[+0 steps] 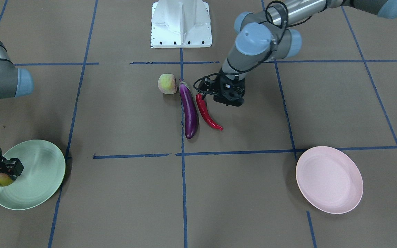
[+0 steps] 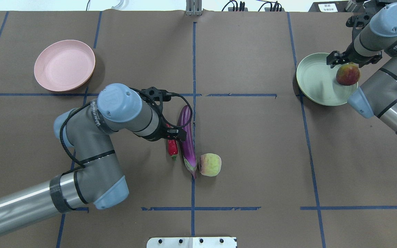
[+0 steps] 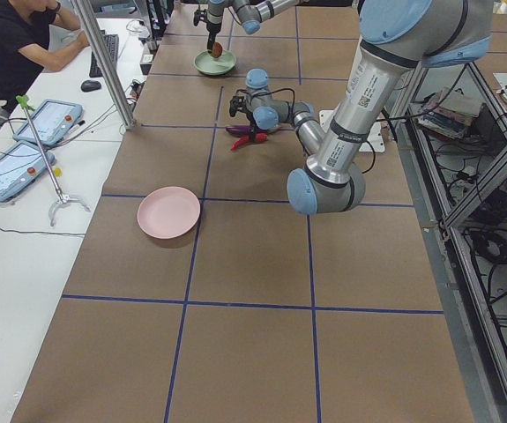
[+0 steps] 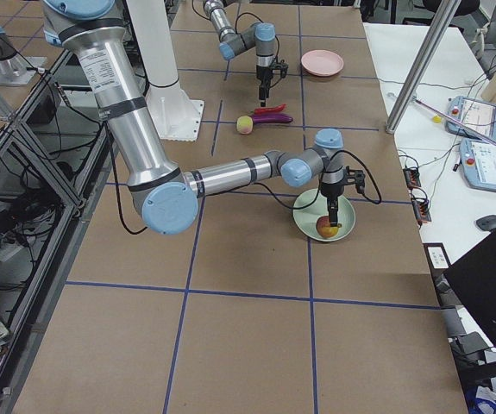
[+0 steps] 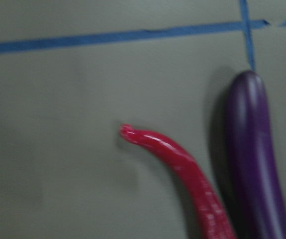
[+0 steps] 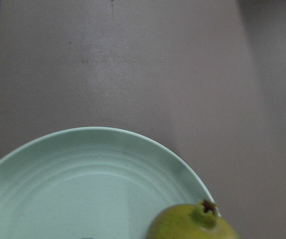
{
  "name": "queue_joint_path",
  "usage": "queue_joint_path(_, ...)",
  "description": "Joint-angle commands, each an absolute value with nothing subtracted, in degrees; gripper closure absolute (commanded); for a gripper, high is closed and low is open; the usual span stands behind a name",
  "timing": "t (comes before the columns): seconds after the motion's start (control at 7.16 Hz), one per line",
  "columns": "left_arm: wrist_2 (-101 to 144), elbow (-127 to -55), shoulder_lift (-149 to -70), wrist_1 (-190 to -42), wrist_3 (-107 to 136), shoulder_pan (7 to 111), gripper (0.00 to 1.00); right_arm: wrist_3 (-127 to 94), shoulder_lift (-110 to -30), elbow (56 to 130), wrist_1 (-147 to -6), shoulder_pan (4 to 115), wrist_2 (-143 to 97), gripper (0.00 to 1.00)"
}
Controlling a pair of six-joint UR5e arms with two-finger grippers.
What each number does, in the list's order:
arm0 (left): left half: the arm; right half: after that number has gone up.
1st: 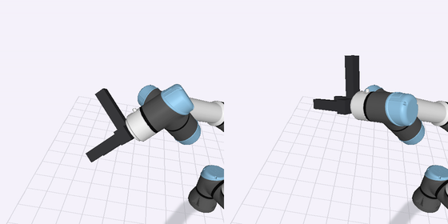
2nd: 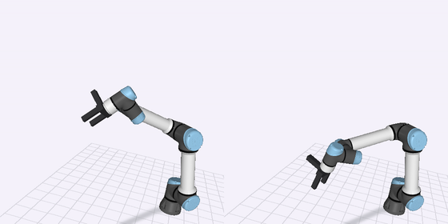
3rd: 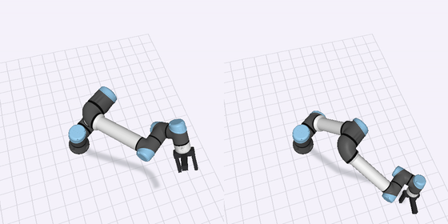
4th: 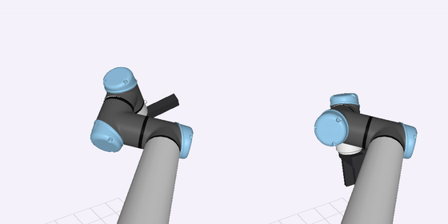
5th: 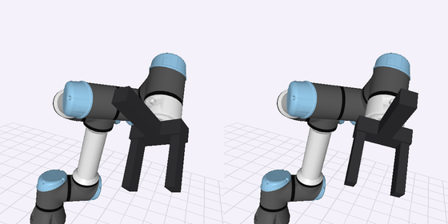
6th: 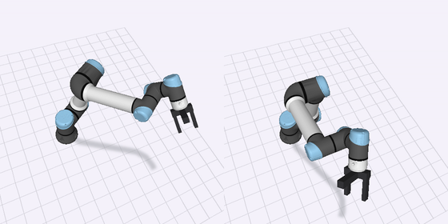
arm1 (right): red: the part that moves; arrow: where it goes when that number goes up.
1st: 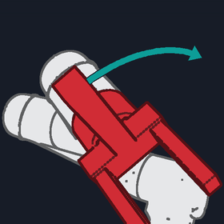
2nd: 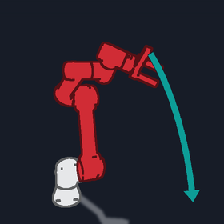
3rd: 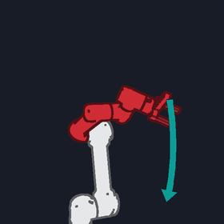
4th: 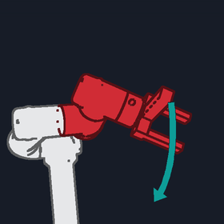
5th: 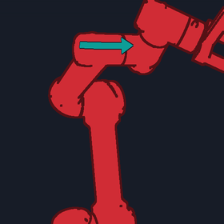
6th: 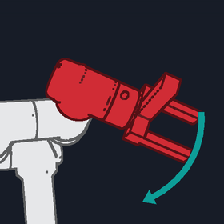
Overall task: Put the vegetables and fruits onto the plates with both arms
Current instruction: 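Carry pomegranate to green plate with right gripper while left reaches eggplant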
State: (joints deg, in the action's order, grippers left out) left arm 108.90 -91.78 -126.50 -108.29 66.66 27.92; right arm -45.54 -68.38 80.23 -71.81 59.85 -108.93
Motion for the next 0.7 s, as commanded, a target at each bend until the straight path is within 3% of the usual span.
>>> queue_joint_path(0.0,106.2,-85.1,-133.3,-108.4,67.9,26.2,0.0,-45.5,-69.2,83.7,-69.6,60.0,-115.4,0.0)
queue_joint_path(0.28,102.5,-82.5,-133.9,-108.5,67.6,26.2,0.06,-46.0,-75.5,93.3,-69.9,60.0,-119.9,0.0)
queue_joint_path(0.42,101.3,-81.0,-134.0,-109.2,67.5,26.2,0.25,-49.6,-75.9,95.3,-69.9,60.0,-120.9,0.0)
queue_joint_path(0.56,101.3,-80.6,-133.9,-110.1,67.7,26.2,0.75,-53.6,-76.0,97.2,-69.9,59.7,-121.3,0.0)
